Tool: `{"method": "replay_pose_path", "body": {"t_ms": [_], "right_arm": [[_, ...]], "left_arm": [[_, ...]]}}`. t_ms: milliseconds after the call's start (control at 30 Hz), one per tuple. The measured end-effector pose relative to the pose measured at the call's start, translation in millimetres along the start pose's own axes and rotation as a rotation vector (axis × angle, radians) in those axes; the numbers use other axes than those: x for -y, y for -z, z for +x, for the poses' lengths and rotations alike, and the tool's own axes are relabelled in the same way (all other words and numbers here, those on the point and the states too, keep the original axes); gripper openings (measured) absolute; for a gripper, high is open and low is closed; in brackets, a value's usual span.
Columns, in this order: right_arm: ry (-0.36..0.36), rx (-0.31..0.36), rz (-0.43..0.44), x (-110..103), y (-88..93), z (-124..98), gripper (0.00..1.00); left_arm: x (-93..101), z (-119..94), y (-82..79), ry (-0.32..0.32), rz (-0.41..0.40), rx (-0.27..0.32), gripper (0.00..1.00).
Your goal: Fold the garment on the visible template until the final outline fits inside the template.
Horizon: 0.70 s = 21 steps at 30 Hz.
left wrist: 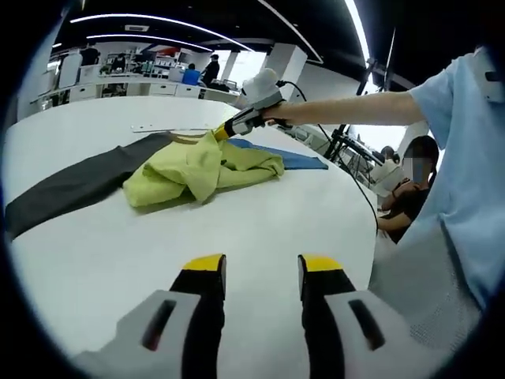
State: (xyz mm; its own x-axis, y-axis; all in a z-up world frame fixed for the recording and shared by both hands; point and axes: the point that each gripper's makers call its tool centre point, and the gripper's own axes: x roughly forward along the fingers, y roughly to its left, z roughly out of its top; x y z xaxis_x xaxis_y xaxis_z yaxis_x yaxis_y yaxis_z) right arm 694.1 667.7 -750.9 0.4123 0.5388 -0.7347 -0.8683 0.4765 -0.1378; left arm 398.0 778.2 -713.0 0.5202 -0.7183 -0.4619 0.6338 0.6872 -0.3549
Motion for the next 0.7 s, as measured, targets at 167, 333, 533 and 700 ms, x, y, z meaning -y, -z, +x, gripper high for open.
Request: {"method": "replay_pose_path", "body": {"t_ms": [167,333,533,700], "right_arm": [[0.004,0.016,0.009,-3.0,-2.3,-2.0,0.00],[0.007,0.060,0.005,-5.1,-5.2,-10.4,0.16],[0.014,0.093,0.036,-6.1,-4.4,-23.1,0.28],[-0.014,0.204,0.192,-11.0,-11.5,-43.7,0.38]], "left_arm": [[-1.5,0.7,1.8,0.000,-0.005,-0.004,0.34],[-1.1,2.5,0.8,0.005,-0.007,0.000,0.34],[1.1,4.7,-2.2,0.012,-0.002,0.007,0.35],[0.2,5.9,-5.6,0.013,0.005,0.013,0.36]]}}
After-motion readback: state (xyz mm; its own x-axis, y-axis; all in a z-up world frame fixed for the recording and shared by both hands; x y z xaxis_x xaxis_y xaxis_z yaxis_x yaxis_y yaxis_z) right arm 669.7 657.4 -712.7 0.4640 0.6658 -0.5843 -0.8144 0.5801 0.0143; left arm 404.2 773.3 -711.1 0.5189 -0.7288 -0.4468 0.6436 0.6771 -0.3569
